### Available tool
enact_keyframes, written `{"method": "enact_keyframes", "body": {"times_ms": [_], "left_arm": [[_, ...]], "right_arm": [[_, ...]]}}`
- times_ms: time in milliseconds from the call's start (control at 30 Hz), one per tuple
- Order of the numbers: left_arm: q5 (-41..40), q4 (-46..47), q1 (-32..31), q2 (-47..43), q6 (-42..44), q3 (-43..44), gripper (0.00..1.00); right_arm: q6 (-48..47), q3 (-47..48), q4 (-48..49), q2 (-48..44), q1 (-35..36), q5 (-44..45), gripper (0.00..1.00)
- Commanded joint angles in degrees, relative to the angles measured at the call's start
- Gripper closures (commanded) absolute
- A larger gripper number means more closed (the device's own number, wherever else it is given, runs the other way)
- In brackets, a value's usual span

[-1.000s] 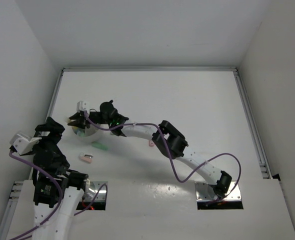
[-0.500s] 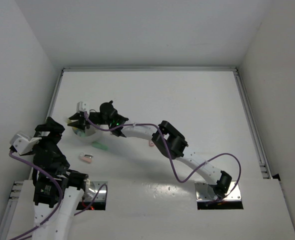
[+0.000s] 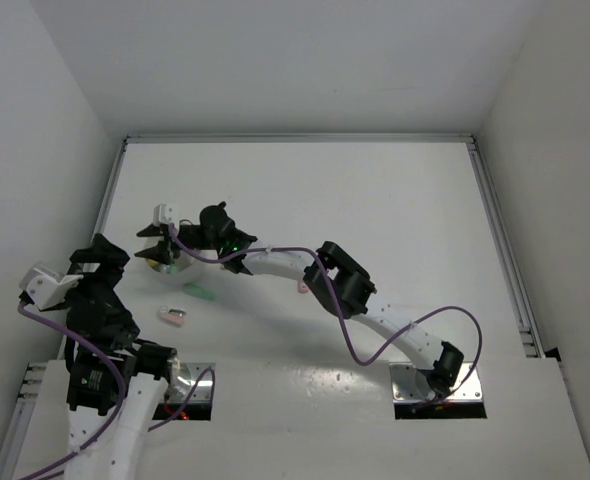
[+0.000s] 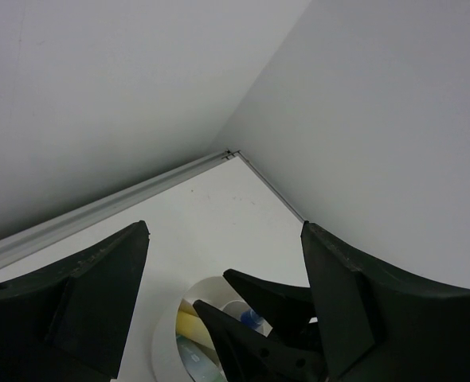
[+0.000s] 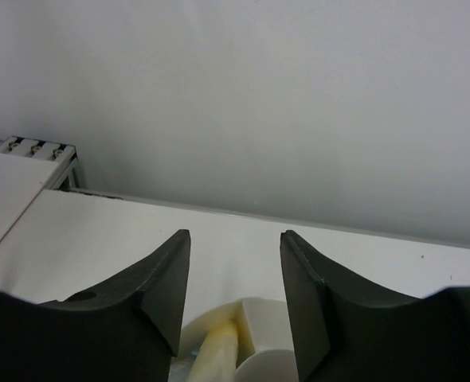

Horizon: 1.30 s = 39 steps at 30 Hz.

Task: Sort the stationery into containers
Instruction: Place the stationery into the container, then grab a piece of stationery with the right arm

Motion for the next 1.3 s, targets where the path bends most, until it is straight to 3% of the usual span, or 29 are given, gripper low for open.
{"method": "enact_keyframes", "body": {"times_ms": [0,300,767,867,900,933,967,1067,1167,1200,1267], "left_arm": [[0.01,2.35,0.56,0.01,0.68,-0.22,0.17],[-1.66,2.35,0.56,-2.01,0.68,-0.74,0.17],[-0.79,2.35,0.56,-4.12,0.15,-1.27,0.18],[3.33,3.67,0.56,-2.12,1.29,-1.8,0.43],[4.66,4.28,0.56,-1.14,1.29,-1.8,0.53],[6.06,4.29,0.56,0.0,1.29,-1.8,0.82],[7.56,4.29,0.04,1.49,1.29,-0.84,0.96],[16.6,1.15,-1.28,10.35,-0.19,1.61,1.0],[28.28,-6.31,-1.98,24.14,-3.43,10.12,1.0],[36.75,-7.31,-1.98,27.48,-3.45,11.28,1.0],[44.89,-7.32,-1.98,34.42,-3.45,12.0,0.98]], "right_arm": [[0.55,-0.84,1.02,1.04,0.15,-0.53,0.5],[-0.86,2.07,-1.17,-4.48,0.15,0.35,0.46],[-9.02,-0.49,-14.26,-17.67,0.15,0.88,0.42],[-12.71,0.04,-19.7,-20.93,-0.38,4.99,0.49],[-14.98,0.04,-21.11,-21.8,-0.38,9.27,0.65],[-16.14,0.04,-24.52,-22.6,-0.38,12.01,0.81],[-17.02,0.04,-26.47,-24.08,-0.9,15.69,0.97],[-20.36,3.11,-39.02,-24.89,-2.13,32.46,1.0],[-23.79,-0.29,-51.32,-28.57,-5.38,38.29,1.0],[-23.8,-1.53,-54.4,-29.54,-7.13,39.71,1.0],[-24.41,-6.0,-64.33,-32.88,-9.25,39.03,0.97]]}}
